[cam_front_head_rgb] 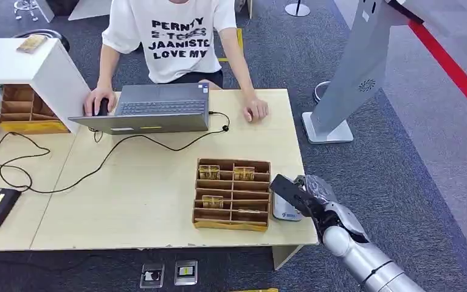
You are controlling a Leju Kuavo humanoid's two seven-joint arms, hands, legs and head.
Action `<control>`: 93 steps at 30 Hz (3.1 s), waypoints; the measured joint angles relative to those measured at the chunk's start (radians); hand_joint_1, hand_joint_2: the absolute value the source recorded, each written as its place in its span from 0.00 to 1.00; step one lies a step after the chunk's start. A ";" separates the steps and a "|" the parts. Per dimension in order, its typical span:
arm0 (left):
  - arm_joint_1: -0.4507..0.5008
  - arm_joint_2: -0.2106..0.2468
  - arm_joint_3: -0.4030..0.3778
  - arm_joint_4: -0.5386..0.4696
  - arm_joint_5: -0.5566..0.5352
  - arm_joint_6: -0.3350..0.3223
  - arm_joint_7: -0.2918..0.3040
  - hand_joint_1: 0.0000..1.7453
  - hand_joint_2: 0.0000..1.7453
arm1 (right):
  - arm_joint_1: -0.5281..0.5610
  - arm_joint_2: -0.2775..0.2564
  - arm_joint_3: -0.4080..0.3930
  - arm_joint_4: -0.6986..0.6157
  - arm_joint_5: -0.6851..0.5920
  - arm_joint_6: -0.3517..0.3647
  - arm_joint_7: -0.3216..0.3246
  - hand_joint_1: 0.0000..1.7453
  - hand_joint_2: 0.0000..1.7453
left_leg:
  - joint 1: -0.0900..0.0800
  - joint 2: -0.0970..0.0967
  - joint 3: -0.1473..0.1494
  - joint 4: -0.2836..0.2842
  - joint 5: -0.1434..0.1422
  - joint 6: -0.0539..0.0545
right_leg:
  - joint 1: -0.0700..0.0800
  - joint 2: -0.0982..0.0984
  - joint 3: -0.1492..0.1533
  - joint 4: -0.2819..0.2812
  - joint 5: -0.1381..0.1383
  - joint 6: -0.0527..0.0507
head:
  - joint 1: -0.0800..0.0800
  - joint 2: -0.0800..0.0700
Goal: Pass the card to the sensor for recognition and then transmit it.
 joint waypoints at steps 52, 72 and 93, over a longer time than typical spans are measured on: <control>0.001 0.004 0.001 0.000 -0.005 0.002 0.000 0.00 0.00 | 0.012 -0.007 0.034 -0.197 0.278 -0.051 0.157 1.00 1.00 | 0.000 0.001 0.005 0.000 0.000 0.000 | 0.000 0.001 0.004 0.000 0.000 0.000 | 0.000 0.000; 0.001 0.004 0.002 0.000 -0.020 -0.004 -0.008 0.00 0.00 | 0.063 -0.051 -0.035 -0.562 0.438 -0.037 0.177 1.00 1.00 | 0.000 0.001 0.004 0.000 0.000 0.000 | 0.000 0.001 0.004 0.000 0.000 0.000 | 0.000 0.000; -0.004 0.001 0.002 0.000 -0.054 -0.010 -0.010 0.00 0.00 | -0.121 0.101 0.027 -0.538 0.346 0.013 -0.030 1.00 1.00 | 0.000 0.000 0.003 0.000 0.000 0.000 | 0.000 0.000 0.003 0.000 0.000 0.000 | 0.000 0.000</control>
